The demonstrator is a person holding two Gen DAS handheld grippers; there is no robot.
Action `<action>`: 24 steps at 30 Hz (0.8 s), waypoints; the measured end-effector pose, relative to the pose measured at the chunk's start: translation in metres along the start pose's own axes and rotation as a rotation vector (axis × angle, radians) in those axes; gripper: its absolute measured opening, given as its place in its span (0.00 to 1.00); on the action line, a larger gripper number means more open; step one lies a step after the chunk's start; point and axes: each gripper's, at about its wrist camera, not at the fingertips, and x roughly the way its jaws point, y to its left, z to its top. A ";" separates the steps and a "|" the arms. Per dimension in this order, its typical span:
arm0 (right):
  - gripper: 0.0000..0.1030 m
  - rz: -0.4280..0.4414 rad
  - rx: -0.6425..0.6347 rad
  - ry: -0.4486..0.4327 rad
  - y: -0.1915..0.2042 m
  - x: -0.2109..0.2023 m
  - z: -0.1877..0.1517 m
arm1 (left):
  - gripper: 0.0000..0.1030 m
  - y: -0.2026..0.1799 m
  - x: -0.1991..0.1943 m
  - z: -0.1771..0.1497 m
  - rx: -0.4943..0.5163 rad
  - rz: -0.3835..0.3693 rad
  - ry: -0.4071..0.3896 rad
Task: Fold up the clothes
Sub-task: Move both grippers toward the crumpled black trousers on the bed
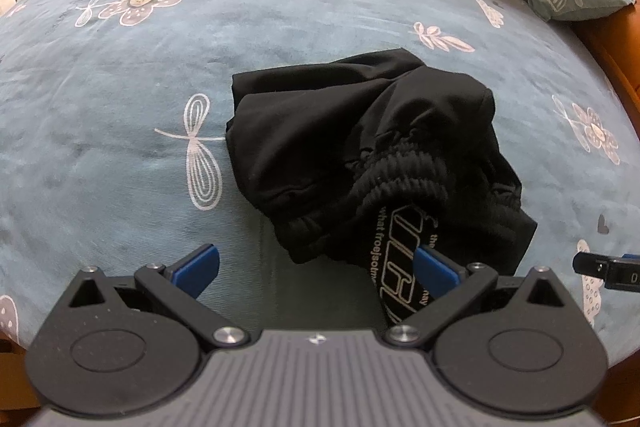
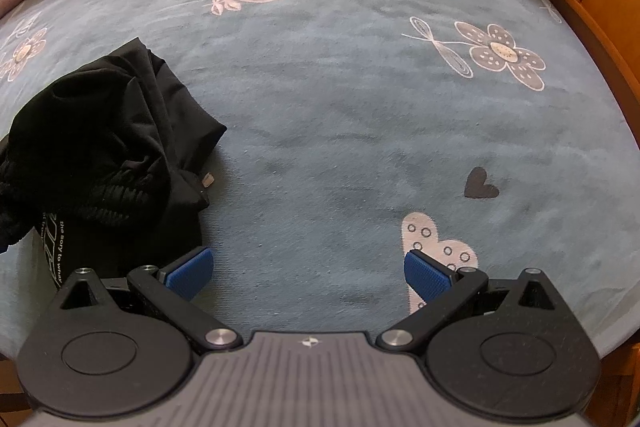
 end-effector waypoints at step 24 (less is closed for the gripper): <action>1.00 -0.063 0.041 0.005 0.074 -0.013 -0.009 | 0.99 0.055 0.011 0.002 0.080 -0.058 0.019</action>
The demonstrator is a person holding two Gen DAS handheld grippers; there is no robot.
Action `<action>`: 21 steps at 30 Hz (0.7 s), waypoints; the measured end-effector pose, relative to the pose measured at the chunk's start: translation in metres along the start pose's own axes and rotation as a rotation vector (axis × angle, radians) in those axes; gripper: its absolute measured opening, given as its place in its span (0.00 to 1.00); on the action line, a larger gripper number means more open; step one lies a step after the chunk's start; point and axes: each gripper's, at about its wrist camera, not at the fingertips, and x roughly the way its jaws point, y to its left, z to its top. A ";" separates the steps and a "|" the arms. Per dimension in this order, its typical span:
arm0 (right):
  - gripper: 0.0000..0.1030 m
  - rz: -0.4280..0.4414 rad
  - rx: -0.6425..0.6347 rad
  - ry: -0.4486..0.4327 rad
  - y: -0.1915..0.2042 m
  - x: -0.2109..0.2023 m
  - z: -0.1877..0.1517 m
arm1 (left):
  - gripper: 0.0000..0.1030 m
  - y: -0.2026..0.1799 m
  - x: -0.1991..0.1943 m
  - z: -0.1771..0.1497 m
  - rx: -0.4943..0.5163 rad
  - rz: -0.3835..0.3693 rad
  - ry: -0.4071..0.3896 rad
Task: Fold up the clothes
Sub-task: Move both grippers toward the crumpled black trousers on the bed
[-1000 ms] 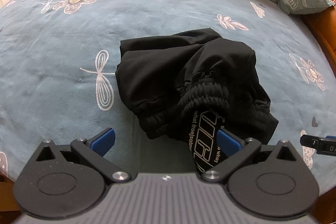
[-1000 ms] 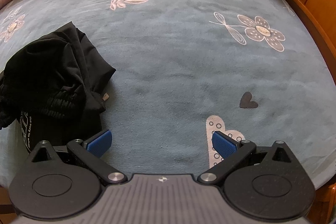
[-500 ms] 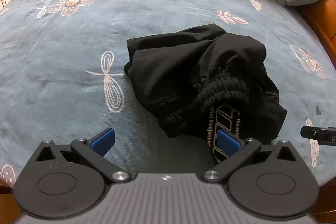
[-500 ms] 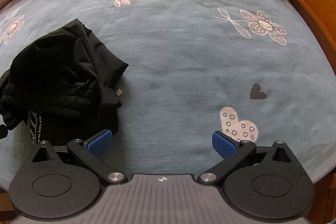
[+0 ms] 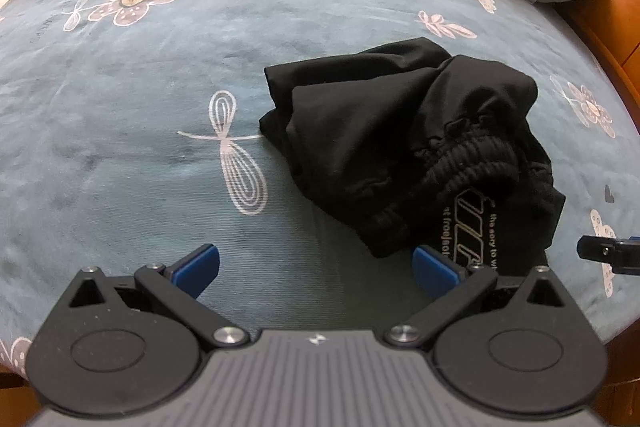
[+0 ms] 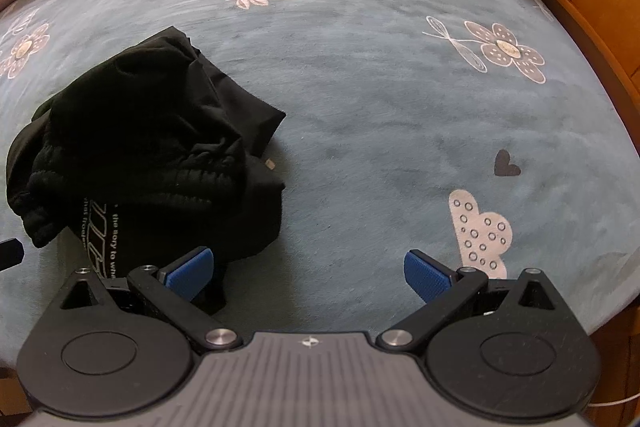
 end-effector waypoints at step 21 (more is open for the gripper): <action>1.00 -0.051 0.241 -0.027 -0.018 -0.021 -0.021 | 0.99 -0.032 0.026 0.038 0.225 -0.212 -0.028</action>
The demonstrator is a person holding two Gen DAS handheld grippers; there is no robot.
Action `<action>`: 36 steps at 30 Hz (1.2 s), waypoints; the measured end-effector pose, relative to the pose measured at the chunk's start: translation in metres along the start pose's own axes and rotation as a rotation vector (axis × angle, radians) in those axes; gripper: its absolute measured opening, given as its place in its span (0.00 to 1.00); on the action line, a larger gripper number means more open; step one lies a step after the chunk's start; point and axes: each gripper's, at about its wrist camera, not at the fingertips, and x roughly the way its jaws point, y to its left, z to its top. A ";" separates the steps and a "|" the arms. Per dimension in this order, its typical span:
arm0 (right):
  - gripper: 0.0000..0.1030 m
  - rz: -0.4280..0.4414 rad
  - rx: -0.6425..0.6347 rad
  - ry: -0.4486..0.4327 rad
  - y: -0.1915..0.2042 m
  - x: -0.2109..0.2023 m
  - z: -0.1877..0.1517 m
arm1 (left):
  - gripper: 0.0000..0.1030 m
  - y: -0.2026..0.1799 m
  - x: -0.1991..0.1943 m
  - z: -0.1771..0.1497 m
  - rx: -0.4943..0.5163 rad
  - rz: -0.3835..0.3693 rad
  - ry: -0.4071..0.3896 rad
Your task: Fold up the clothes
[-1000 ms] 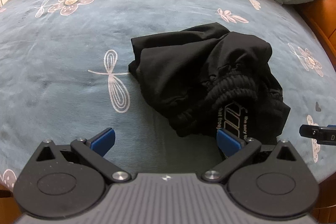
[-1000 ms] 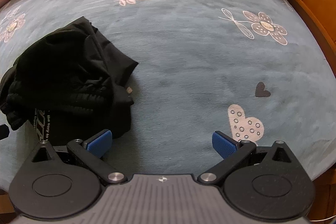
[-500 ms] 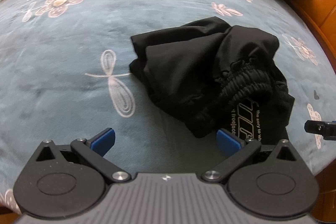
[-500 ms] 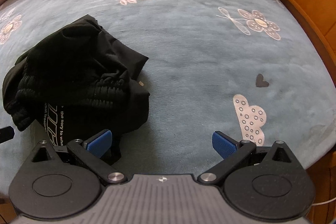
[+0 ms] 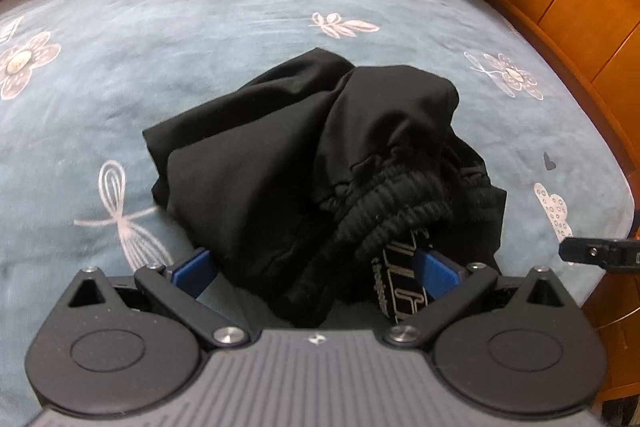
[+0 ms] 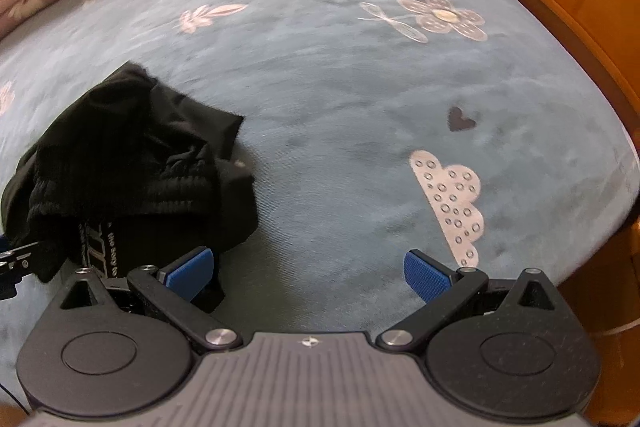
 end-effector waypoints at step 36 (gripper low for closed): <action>1.00 0.500 -0.284 -0.166 -0.070 0.057 0.058 | 0.99 -0.067 -0.020 -0.032 -0.418 0.099 -0.230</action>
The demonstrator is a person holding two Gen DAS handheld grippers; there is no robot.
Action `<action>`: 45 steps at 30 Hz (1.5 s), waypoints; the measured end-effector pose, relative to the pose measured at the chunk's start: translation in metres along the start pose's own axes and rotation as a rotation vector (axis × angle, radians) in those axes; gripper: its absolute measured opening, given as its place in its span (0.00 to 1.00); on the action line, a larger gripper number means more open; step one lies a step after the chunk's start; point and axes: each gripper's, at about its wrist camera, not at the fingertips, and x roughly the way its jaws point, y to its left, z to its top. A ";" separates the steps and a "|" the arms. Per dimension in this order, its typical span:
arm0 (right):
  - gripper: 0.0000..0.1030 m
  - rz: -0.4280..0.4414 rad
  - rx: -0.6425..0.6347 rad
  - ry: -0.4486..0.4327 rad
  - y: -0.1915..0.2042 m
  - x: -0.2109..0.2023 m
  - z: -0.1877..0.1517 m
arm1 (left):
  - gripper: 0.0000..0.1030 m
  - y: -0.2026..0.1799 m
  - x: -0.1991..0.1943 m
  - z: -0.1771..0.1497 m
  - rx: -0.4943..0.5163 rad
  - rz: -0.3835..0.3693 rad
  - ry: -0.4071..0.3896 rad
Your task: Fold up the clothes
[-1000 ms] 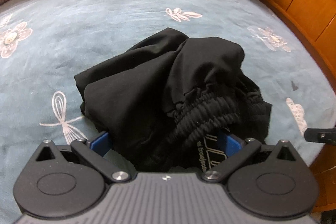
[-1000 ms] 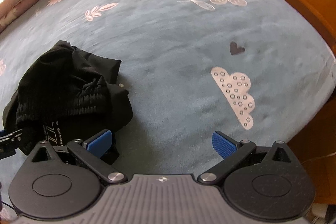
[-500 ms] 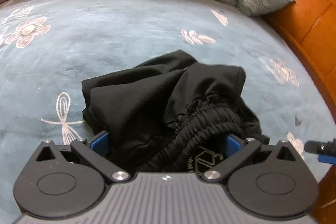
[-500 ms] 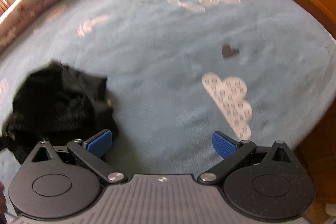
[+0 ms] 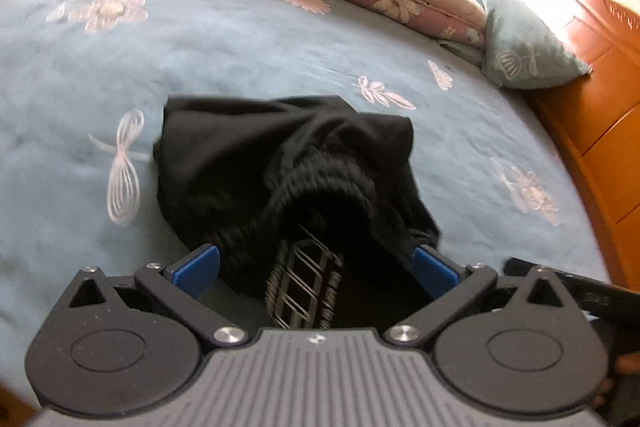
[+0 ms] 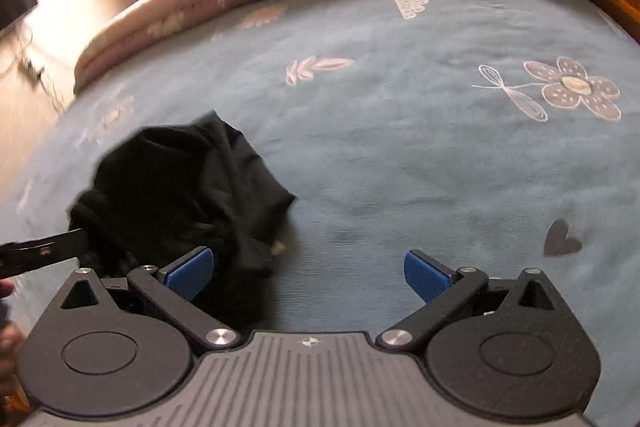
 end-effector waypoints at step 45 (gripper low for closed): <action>0.74 -0.043 -0.562 -0.095 0.142 -0.009 -0.019 | 0.78 0.101 0.000 -0.019 0.335 0.069 -0.005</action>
